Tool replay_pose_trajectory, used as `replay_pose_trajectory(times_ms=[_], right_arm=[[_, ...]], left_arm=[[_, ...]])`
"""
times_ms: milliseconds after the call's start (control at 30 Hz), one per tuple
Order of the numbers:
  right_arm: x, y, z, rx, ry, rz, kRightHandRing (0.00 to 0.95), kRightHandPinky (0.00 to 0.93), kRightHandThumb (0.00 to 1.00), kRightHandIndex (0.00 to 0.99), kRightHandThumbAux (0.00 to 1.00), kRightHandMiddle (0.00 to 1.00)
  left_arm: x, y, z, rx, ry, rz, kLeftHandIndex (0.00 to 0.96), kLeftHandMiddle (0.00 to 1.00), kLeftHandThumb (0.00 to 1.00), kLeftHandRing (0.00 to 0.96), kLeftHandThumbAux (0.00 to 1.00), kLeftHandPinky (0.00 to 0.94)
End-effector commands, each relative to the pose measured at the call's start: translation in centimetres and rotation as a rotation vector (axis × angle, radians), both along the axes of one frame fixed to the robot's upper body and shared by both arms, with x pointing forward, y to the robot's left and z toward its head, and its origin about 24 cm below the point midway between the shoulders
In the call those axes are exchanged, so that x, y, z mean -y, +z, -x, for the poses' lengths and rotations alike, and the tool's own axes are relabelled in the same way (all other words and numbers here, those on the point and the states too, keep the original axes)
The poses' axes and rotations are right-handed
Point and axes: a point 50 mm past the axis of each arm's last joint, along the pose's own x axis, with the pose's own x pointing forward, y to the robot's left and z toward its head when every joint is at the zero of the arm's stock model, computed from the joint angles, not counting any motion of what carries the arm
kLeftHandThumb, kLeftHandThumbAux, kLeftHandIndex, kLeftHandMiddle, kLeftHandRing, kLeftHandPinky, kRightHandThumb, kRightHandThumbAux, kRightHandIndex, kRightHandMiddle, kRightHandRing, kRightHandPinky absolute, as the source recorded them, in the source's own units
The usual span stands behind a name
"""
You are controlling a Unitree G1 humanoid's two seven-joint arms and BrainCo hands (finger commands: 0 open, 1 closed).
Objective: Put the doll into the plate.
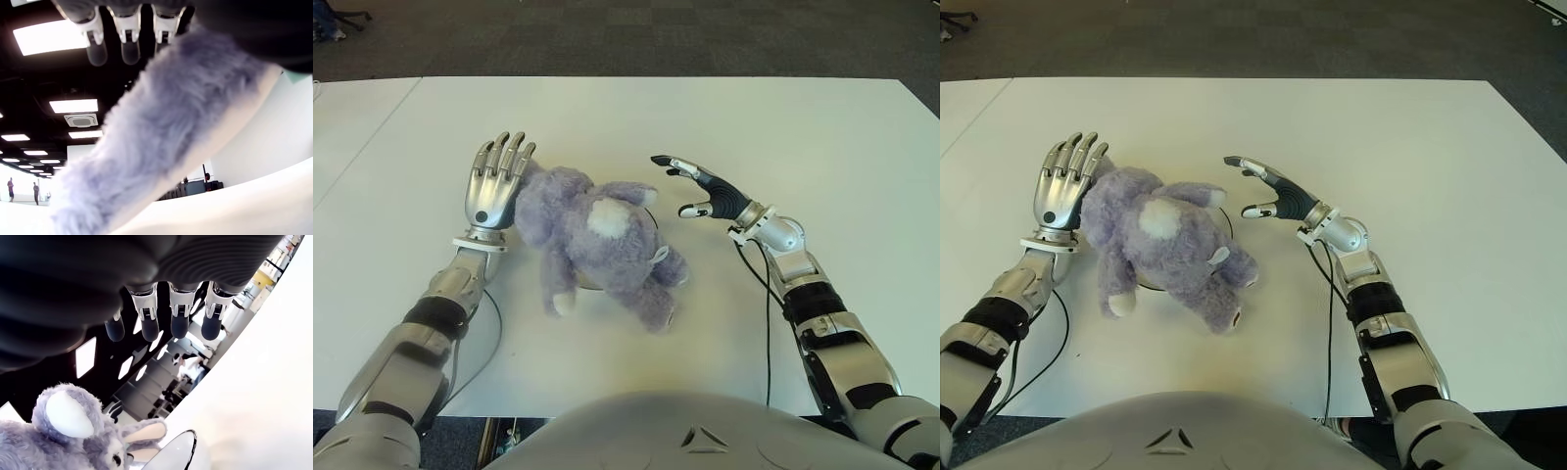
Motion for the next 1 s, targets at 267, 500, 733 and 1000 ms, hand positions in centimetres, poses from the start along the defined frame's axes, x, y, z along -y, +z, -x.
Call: replay_pose_trajectory(times_ms=[267, 500, 733, 1000], right_arm=[[1.3, 0.4, -0.8, -0.009, -0.028, -0.031, 0.0, 0.0, 0.0, 0.0, 0.339, 0.0], [1.8, -0.1, -0.3, 0.01, -0.035, -0.045, 0.0, 0.0, 0.0, 0.0, 0.325, 0.0], [1.7, -0.4, 2.0, 0.042, 0.002, -0.039, 0.0, 0.0, 0.0, 0.0, 0.324, 0.0], [1.7, -0.1, 2.1, 0.027, -0.004, -0.033, 0.0, 0.0, 0.0, 0.0, 0.339, 0.0]], left_arm=[[0.1, -2.6, 1.9, -0.11, 0.0, 0.006, 0.0, 0.0, 0.051, 0.0, 0.121, 0.0], [-0.2, -2.5, 2.0, -0.111, 0.002, 0.005, 0.0, 0.0, 0.051, 0.0, 0.121, 0.0], [-0.6, -2.5, 2.1, -0.112, 0.004, 0.004, 0.0, 0.0, 0.051, 0.0, 0.121, 0.0], [-0.9, -2.5, 2.3, -0.112, 0.005, 0.005, 0.0, 0.0, 0.051, 0.0, 0.121, 0.0]])
